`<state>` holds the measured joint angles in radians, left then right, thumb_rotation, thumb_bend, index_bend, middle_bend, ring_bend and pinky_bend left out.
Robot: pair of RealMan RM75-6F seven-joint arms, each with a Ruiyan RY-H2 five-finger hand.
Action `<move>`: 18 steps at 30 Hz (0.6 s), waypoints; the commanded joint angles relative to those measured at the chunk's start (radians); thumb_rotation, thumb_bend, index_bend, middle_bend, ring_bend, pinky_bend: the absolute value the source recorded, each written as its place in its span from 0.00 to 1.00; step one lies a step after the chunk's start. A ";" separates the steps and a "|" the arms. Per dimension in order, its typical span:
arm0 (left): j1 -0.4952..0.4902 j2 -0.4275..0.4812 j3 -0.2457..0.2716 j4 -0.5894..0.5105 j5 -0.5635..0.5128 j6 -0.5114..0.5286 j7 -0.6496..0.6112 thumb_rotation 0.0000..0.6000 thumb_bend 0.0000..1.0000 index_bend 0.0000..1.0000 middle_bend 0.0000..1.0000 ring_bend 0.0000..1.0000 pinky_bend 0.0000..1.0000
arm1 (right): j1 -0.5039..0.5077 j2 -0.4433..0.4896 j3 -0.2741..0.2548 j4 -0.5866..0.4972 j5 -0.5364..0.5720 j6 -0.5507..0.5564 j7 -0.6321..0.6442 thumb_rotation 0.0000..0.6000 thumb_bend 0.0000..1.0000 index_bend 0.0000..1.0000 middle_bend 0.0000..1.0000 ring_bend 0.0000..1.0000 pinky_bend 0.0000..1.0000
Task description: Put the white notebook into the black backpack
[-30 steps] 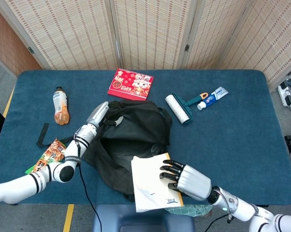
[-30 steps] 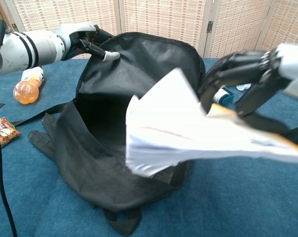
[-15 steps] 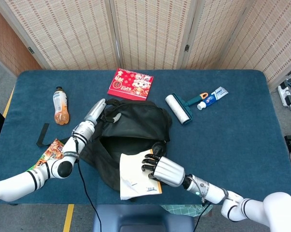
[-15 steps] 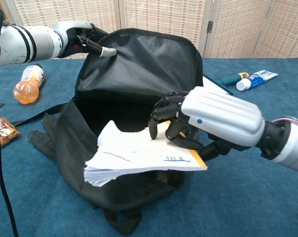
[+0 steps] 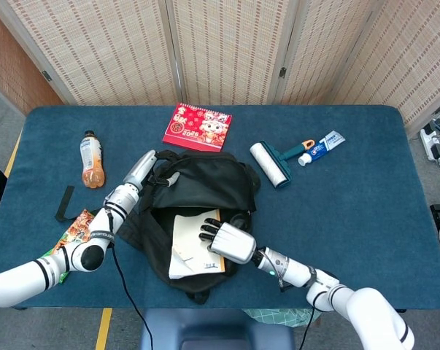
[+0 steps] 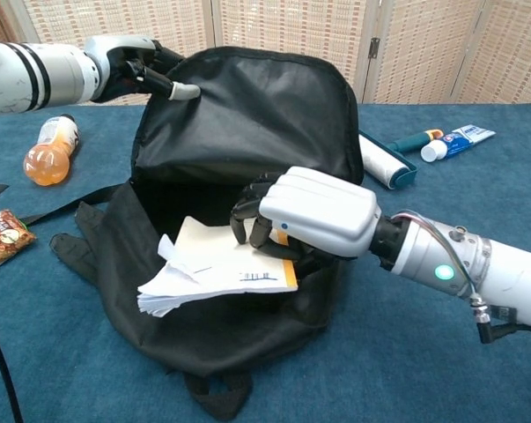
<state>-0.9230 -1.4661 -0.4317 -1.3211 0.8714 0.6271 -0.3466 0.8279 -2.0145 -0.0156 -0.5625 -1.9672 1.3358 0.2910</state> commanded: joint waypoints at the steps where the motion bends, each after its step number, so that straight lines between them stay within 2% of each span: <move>1: 0.003 0.004 -0.001 -0.004 0.003 0.001 -0.005 1.00 0.49 0.61 0.34 0.29 0.18 | 0.033 -0.049 -0.001 0.075 0.024 -0.020 -0.009 1.00 0.66 0.78 0.45 0.29 0.25; 9: 0.014 0.020 -0.001 -0.018 0.023 0.000 -0.025 1.00 0.49 0.61 0.34 0.29 0.18 | 0.060 -0.099 -0.005 0.189 0.070 -0.042 -0.039 1.00 0.66 0.78 0.45 0.29 0.25; 18: 0.018 0.035 -0.005 -0.037 0.036 0.000 -0.042 1.00 0.49 0.61 0.34 0.29 0.18 | 0.109 -0.154 -0.019 0.286 0.100 -0.098 -0.185 1.00 0.67 0.78 0.45 0.28 0.25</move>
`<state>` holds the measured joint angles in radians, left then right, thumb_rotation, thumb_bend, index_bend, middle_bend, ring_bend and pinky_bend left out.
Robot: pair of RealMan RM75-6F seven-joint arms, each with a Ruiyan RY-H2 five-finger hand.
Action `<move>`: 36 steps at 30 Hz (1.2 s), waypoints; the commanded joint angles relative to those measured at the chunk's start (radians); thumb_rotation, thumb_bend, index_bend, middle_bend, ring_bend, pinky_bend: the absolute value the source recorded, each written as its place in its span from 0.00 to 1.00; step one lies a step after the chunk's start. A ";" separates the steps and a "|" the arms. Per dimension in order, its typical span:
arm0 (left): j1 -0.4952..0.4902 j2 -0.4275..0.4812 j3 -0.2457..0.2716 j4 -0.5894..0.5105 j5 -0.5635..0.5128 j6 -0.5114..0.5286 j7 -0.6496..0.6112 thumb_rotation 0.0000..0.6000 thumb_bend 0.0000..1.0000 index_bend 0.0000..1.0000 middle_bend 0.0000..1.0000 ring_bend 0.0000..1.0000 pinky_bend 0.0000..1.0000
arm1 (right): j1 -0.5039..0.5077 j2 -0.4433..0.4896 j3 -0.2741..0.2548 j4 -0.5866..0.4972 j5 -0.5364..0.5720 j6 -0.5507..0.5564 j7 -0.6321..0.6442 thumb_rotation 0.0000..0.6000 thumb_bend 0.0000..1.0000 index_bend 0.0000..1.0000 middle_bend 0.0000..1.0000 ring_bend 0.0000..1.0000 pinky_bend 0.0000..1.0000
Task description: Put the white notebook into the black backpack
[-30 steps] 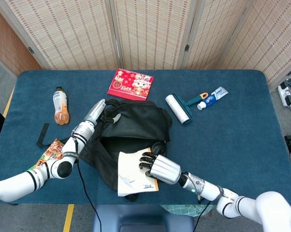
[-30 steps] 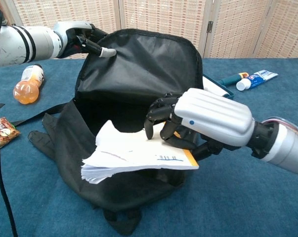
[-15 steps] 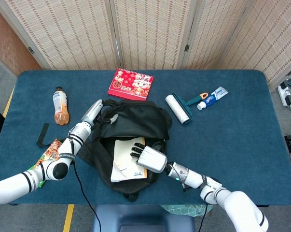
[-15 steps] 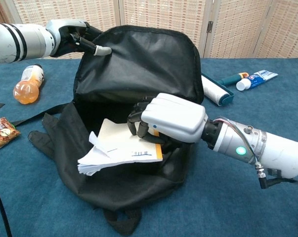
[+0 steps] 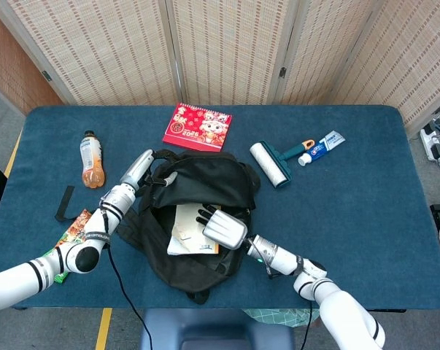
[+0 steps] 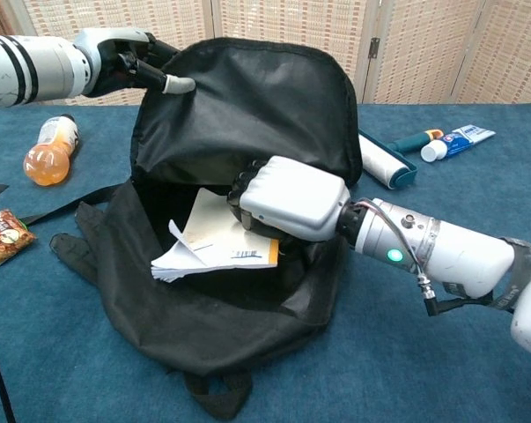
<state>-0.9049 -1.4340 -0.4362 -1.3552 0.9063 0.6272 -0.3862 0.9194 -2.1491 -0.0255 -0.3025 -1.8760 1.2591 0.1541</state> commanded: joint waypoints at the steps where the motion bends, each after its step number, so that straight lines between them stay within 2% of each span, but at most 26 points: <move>1: 0.000 0.004 -0.001 -0.005 0.002 -0.001 -0.003 1.00 0.49 0.61 0.34 0.29 0.18 | 0.021 -0.025 -0.012 0.033 0.010 -0.026 -0.067 1.00 0.67 0.78 0.45 0.28 0.25; 7: -0.003 0.007 0.000 -0.013 0.002 -0.004 -0.005 1.00 0.49 0.61 0.34 0.28 0.18 | 0.051 -0.069 -0.007 0.066 0.038 -0.046 -0.199 1.00 0.67 0.78 0.45 0.27 0.23; 9: -0.003 0.008 0.000 -0.015 0.001 -0.002 -0.006 1.00 0.49 0.60 0.34 0.28 0.18 | 0.056 -0.076 0.000 0.066 0.053 -0.060 -0.228 1.00 0.67 0.74 0.42 0.25 0.22; 10: -0.003 0.009 0.001 -0.016 0.001 -0.001 -0.006 1.00 0.49 0.60 0.34 0.28 0.18 | 0.056 -0.079 0.006 0.063 0.062 -0.066 -0.240 1.00 0.66 0.70 0.40 0.23 0.21; 12: -0.002 0.012 0.003 -0.016 0.000 0.000 -0.004 1.00 0.49 0.60 0.34 0.28 0.18 | 0.052 -0.079 0.015 0.048 0.082 -0.074 -0.260 1.00 0.57 0.51 0.35 0.20 0.19; 14: -0.001 0.014 0.003 -0.015 -0.004 0.002 -0.004 1.00 0.49 0.60 0.33 0.28 0.18 | 0.041 -0.073 0.023 0.029 0.101 -0.076 -0.273 1.00 0.41 0.28 0.30 0.17 0.17; 15: -0.001 0.014 0.003 -0.014 -0.006 0.003 -0.004 1.00 0.49 0.60 0.33 0.28 0.18 | 0.035 -0.069 0.026 0.017 0.108 -0.076 -0.273 1.00 0.34 0.21 0.28 0.16 0.17; 16: -0.001 0.014 0.003 -0.013 -0.009 0.003 -0.005 1.00 0.49 0.60 0.33 0.28 0.18 | 0.028 -0.063 0.028 0.004 0.115 -0.077 -0.275 1.00 0.24 0.10 0.25 0.14 0.16; 18: -0.001 0.014 0.005 -0.009 -0.014 0.003 -0.004 1.00 0.48 0.60 0.33 0.28 0.18 | 0.010 -0.049 0.031 -0.033 0.131 -0.079 -0.279 1.00 0.11 0.02 0.20 0.11 0.15; 19: -0.001 0.013 0.006 -0.006 -0.016 0.002 -0.003 1.00 0.48 0.60 0.33 0.28 0.18 | 0.000 -0.038 0.031 -0.061 0.139 -0.087 -0.283 1.00 0.05 0.00 0.17 0.10 0.13; 21: -0.003 0.011 0.009 -0.003 -0.021 0.001 0.000 1.00 0.48 0.60 0.33 0.28 0.18 | -0.013 -0.017 0.030 -0.107 0.147 -0.089 -0.299 1.00 0.00 0.00 0.13 0.07 0.11; 28: -0.007 0.007 0.019 -0.004 -0.030 0.004 0.018 1.00 0.48 0.59 0.33 0.28 0.18 | -0.054 0.115 0.020 -0.350 0.157 -0.065 -0.356 1.00 0.00 0.00 0.11 0.06 0.11; 36: 0.008 0.030 0.060 -0.048 0.020 0.016 0.058 1.00 0.48 0.57 0.31 0.27 0.17 | -0.143 0.401 -0.039 -0.785 0.117 0.043 -0.434 1.00 0.00 0.00 0.14 0.09 0.11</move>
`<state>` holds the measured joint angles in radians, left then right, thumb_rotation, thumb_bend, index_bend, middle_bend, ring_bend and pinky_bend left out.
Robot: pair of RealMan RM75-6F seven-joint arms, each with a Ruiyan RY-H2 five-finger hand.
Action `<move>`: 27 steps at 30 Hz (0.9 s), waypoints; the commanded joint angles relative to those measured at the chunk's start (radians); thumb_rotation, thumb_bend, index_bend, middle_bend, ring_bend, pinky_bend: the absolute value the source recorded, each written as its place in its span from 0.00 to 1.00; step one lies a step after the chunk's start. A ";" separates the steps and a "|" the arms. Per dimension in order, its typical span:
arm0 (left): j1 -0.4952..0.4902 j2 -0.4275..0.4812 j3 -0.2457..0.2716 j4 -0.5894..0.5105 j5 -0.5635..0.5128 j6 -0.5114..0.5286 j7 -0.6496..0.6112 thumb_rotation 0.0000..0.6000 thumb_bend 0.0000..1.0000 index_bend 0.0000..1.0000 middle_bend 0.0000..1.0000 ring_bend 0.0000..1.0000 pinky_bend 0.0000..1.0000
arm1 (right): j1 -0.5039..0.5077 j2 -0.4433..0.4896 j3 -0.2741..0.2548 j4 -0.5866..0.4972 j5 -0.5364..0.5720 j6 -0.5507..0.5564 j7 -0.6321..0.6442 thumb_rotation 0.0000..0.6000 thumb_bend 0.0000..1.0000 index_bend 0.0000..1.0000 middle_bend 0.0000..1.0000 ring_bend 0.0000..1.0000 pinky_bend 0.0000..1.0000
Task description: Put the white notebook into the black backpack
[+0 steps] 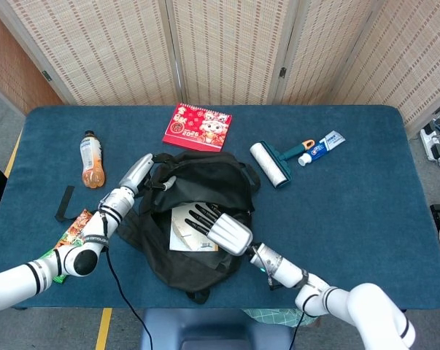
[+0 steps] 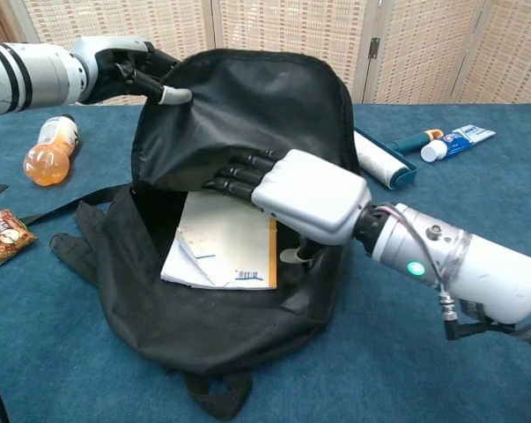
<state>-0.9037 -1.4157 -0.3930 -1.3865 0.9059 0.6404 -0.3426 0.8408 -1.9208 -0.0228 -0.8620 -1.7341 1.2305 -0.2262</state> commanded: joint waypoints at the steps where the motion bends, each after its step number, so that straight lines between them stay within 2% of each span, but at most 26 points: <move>1: 0.011 0.020 0.027 -0.027 0.035 0.003 0.024 1.00 0.48 0.56 0.31 0.26 0.17 | -0.083 0.219 -0.054 -0.285 -0.035 0.095 -0.066 1.00 0.00 0.00 0.14 0.09 0.11; 5: 0.025 0.053 0.065 -0.063 0.085 0.003 0.059 1.00 0.47 0.54 0.29 0.24 0.16 | -0.148 0.354 -0.089 -0.433 -0.058 0.175 -0.084 1.00 0.00 0.00 0.14 0.10 0.11; 8: 0.034 0.097 0.100 -0.114 0.113 -0.027 0.081 1.00 0.44 0.50 0.26 0.22 0.15 | -0.193 0.434 -0.106 -0.496 -0.070 0.228 -0.075 1.00 0.00 0.00 0.15 0.10 0.11; 11: 0.039 0.143 0.130 -0.168 0.135 -0.061 0.094 1.00 0.37 0.42 0.22 0.20 0.14 | -0.233 0.488 -0.115 -0.532 -0.081 0.273 -0.070 1.00 0.00 0.00 0.15 0.11 0.11; 14: 0.048 0.186 0.148 -0.214 0.152 -0.077 0.099 1.00 0.27 0.30 0.18 0.17 0.13 | -0.268 0.524 -0.115 -0.554 -0.089 0.311 -0.069 1.00 0.00 0.00 0.15 0.11 0.11; 19: 0.099 0.251 0.160 -0.294 0.204 -0.023 0.084 1.00 0.22 0.20 0.16 0.16 0.12 | -0.312 0.561 -0.096 -0.568 -0.071 0.345 -0.033 1.00 0.00 0.00 0.16 0.11 0.11; 22: 0.145 0.289 0.167 -0.326 0.246 0.032 0.059 1.00 0.21 0.20 0.16 0.16 0.12 | -0.330 0.578 -0.081 -0.563 -0.044 0.333 -0.011 1.00 0.00 0.00 0.16 0.11 0.11; 27: 0.213 0.280 0.187 -0.300 0.266 0.159 0.075 1.00 0.21 0.20 0.16 0.16 0.12 | -0.345 0.598 -0.062 -0.570 0.009 0.286 0.051 1.00 0.01 0.00 0.16 0.10 0.11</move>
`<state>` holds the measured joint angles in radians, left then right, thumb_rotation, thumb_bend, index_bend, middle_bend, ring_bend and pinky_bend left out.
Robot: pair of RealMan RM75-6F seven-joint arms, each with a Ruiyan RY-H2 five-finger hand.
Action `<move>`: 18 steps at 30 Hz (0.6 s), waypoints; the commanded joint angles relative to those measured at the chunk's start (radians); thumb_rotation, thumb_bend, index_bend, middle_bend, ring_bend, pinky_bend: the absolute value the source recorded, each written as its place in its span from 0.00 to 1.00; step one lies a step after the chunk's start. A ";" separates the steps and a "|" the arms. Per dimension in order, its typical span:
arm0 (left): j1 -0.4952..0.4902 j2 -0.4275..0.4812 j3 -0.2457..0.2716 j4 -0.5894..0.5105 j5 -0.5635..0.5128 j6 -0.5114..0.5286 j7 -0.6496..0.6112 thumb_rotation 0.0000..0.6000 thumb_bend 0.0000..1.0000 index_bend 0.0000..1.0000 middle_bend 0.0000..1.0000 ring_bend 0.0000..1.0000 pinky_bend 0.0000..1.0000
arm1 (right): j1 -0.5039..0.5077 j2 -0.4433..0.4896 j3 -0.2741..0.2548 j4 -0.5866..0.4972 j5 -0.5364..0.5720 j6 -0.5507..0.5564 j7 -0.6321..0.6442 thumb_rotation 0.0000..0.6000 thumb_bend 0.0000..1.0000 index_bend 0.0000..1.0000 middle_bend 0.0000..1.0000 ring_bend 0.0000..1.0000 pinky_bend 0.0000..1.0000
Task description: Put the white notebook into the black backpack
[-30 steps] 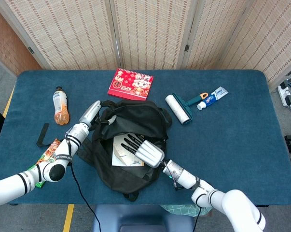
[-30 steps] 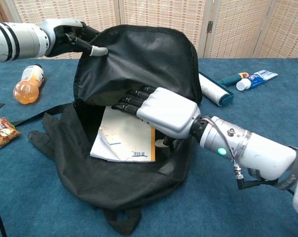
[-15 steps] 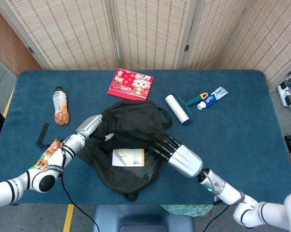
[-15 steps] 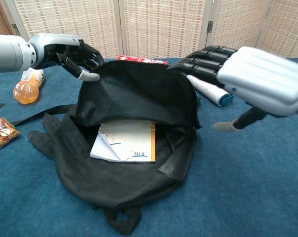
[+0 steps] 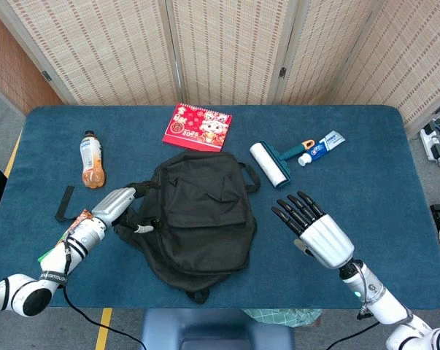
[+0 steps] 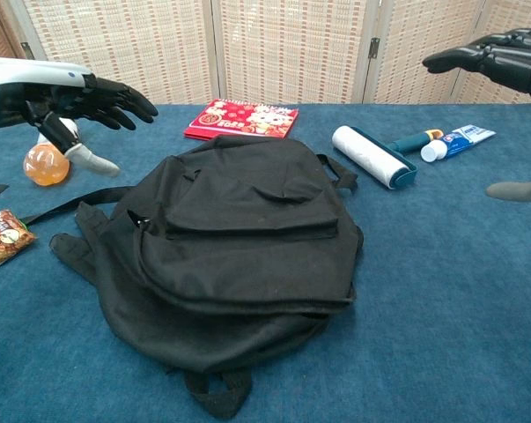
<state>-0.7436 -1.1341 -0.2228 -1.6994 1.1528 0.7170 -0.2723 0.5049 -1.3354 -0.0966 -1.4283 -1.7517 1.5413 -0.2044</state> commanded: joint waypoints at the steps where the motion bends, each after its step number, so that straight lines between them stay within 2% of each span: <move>1: 0.066 -0.003 0.020 0.016 0.018 0.102 0.004 1.00 0.21 0.20 0.16 0.16 0.12 | -0.012 0.016 0.016 -0.006 0.040 -0.034 0.039 1.00 0.04 0.00 0.16 0.10 0.11; 6: 0.139 -0.021 0.041 0.055 0.025 0.255 0.081 1.00 0.21 0.22 0.17 0.17 0.12 | -0.033 0.049 0.041 -0.023 0.119 -0.084 0.137 1.00 0.27 0.06 0.18 0.14 0.17; 12: 0.239 -0.064 0.061 0.078 0.032 0.475 0.218 1.00 0.21 0.24 0.17 0.17 0.12 | -0.076 0.104 0.059 -0.056 0.197 -0.112 0.221 1.00 0.30 0.11 0.21 0.12 0.17; 18: 0.339 -0.105 0.090 0.099 0.088 0.663 0.288 1.00 0.21 0.24 0.17 0.17 0.12 | -0.148 0.146 0.069 -0.087 0.245 -0.076 0.232 1.00 0.30 0.06 0.14 0.07 0.14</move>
<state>-0.4565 -1.2130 -0.1526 -1.6164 1.2101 1.3114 -0.0264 0.3749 -1.2007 -0.0321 -1.5039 -1.5216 1.4547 0.0307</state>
